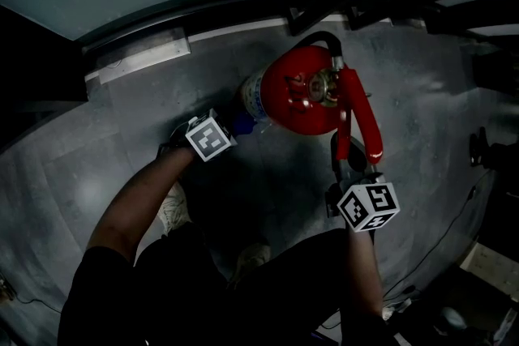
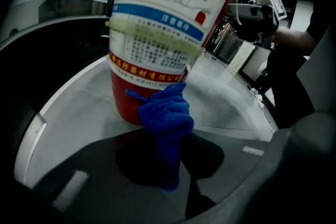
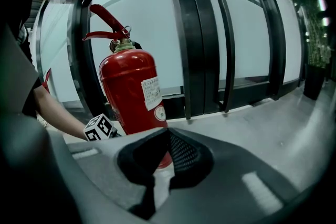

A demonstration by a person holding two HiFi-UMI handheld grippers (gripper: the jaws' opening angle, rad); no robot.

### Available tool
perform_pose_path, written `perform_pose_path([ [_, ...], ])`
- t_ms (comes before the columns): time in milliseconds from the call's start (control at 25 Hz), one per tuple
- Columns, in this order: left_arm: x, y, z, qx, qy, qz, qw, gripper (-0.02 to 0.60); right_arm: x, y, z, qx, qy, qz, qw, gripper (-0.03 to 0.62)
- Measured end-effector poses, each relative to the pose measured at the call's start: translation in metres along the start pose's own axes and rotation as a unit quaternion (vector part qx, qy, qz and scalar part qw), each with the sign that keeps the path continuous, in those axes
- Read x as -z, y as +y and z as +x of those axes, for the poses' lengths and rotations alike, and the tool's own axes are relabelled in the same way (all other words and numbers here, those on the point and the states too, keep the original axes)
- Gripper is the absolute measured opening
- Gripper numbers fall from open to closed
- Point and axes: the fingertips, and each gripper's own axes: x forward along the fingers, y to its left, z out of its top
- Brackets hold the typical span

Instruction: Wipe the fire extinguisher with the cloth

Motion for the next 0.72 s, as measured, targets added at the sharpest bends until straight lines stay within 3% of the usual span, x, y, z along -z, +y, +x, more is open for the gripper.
perform_pose_path([
  [200, 0.01, 0.003, -0.01, -0.01, 0.005, -0.022, 0.9997, 0.08, 0.003, 0.002, 0.001, 0.0, 0.003, -0.014, 1.0, 0.003],
  [320, 0.006, -0.007, -0.053, 0.009, -0.04, -0.046, 0.9981, 0.078, -0.02, -0.003, -0.007, 0.007, -0.036, 0.058, 0.998, 0.003],
  [400, -0.015, -0.018, -0.105, 0.01, -0.093, -0.061, 0.9938, 0.078, -0.05, -0.005, -0.029, 0.01, -0.057, 0.107, 0.992, 0.003],
  [520, -0.062, -0.026, -0.204, -0.038, -0.155, -0.083, 0.9837, 0.078, -0.102, -0.006, -0.083, 0.02, -0.069, 0.142, 0.987, 0.003],
  [640, -0.106, -0.036, -0.301, -0.101, -0.172, -0.109, 0.9739, 0.078, -0.156, -0.01, -0.154, 0.034, -0.085, 0.184, 0.979, 0.003],
  [720, -0.14, -0.054, -0.358, -0.113, -0.176, -0.104, 0.9723, 0.078, -0.193, -0.005, -0.198, 0.031, -0.088, 0.198, 0.976, 0.003],
])
